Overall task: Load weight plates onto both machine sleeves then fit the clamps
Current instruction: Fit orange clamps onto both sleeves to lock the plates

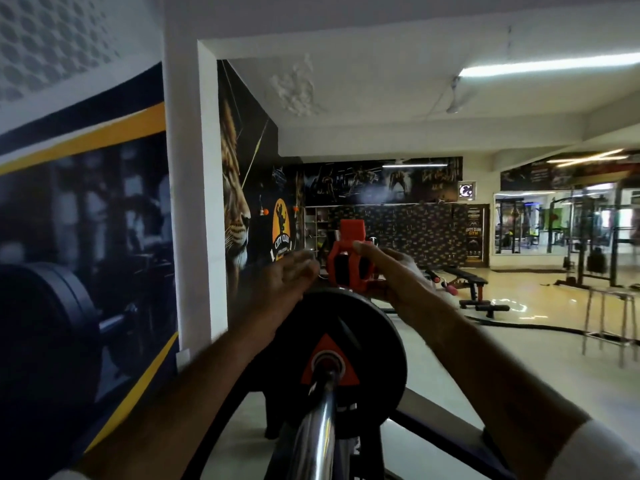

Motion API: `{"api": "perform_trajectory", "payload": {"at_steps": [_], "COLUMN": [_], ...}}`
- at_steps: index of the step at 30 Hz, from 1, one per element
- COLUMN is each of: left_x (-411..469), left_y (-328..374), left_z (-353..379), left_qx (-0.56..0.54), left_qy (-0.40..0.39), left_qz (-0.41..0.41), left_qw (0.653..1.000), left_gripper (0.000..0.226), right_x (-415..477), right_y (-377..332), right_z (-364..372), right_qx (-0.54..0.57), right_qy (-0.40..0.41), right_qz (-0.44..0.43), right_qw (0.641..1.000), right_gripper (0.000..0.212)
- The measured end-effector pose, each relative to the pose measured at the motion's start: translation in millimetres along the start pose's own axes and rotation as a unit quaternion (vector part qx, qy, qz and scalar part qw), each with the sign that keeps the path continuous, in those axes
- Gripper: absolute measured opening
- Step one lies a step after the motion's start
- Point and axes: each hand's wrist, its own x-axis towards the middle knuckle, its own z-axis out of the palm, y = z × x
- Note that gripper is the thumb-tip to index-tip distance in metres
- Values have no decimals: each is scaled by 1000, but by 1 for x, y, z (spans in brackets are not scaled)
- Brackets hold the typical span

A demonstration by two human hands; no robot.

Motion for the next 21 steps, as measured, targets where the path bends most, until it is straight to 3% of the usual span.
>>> {"api": "perform_trajectory", "payload": {"at_steps": [7, 11, 16, 21], "left_x": [-106, -159, -211, -253], "left_y": [51, 59, 59, 52], "left_z": [-19, -65, -92, -93], "left_qx": [-151, -206, -253, -209], "left_qy": [-69, -116, -142, -173], "left_qz": [62, 12, -79, -88], "left_qw": [984, 972, 954, 958], "left_gripper": [26, 29, 29, 36], "right_x": [-129, -196, -265, -319], "right_y": [-3, 3, 13, 26], "right_z": [76, 96, 115, 128], "right_qx": [48, 62, 20, -24], "right_qy": [29, -44, -91, -8], "right_qz": [-9, -39, -24, -24], "right_qw": [998, 996, 995, 999], "right_gripper": [50, 37, 46, 35]}}
